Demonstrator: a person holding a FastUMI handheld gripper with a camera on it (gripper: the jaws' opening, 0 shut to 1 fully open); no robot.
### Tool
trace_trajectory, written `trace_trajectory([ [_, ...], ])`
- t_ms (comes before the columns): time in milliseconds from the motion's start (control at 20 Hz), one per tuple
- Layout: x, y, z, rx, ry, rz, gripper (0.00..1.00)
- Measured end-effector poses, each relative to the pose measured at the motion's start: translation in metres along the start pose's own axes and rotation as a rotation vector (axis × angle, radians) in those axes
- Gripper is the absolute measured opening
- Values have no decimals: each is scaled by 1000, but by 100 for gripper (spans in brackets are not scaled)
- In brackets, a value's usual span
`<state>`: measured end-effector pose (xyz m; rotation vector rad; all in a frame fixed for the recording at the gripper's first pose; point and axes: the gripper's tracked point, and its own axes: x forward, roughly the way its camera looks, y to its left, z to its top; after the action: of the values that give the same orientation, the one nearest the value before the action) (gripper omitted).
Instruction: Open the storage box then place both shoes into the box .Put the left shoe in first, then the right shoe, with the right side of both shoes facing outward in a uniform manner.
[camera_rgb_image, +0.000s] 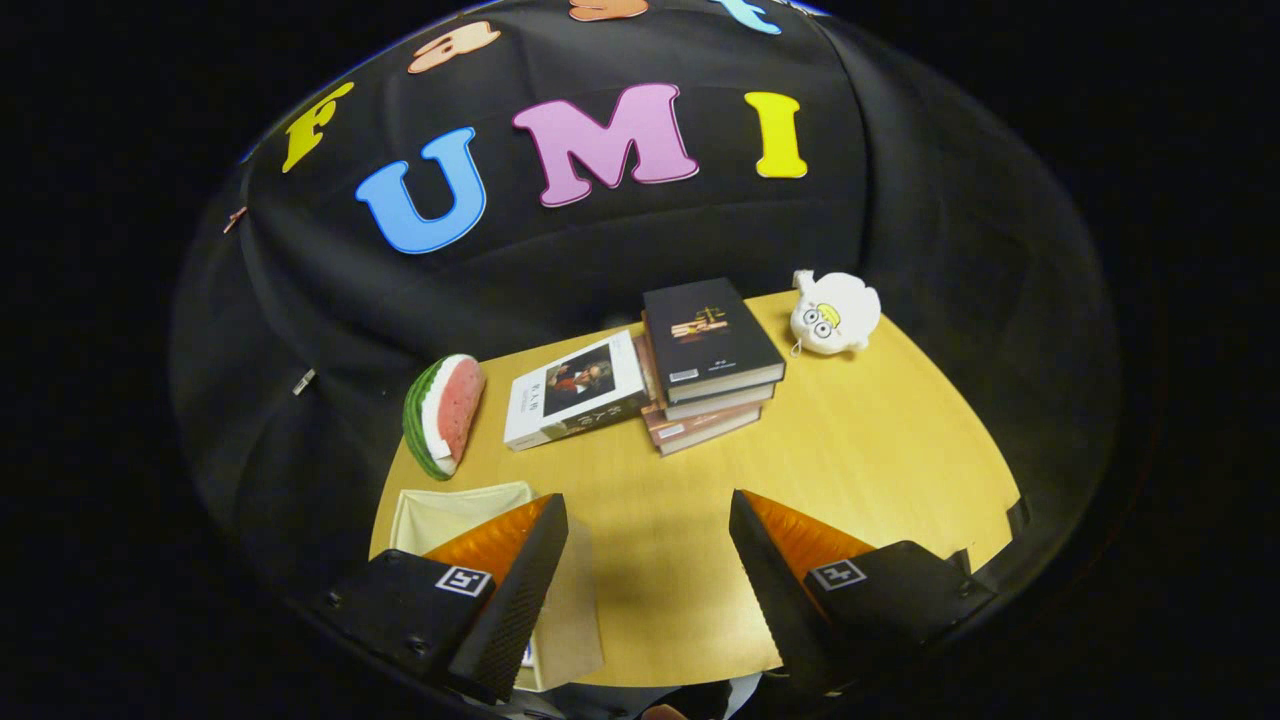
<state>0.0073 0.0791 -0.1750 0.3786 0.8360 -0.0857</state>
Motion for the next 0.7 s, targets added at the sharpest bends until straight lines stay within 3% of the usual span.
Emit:
trace_trajectory([
  [250, -28, -47, 38, -116, -209, -86, 99],
  [700, -114, -81, 93, -109, -537, -168, 99],
])
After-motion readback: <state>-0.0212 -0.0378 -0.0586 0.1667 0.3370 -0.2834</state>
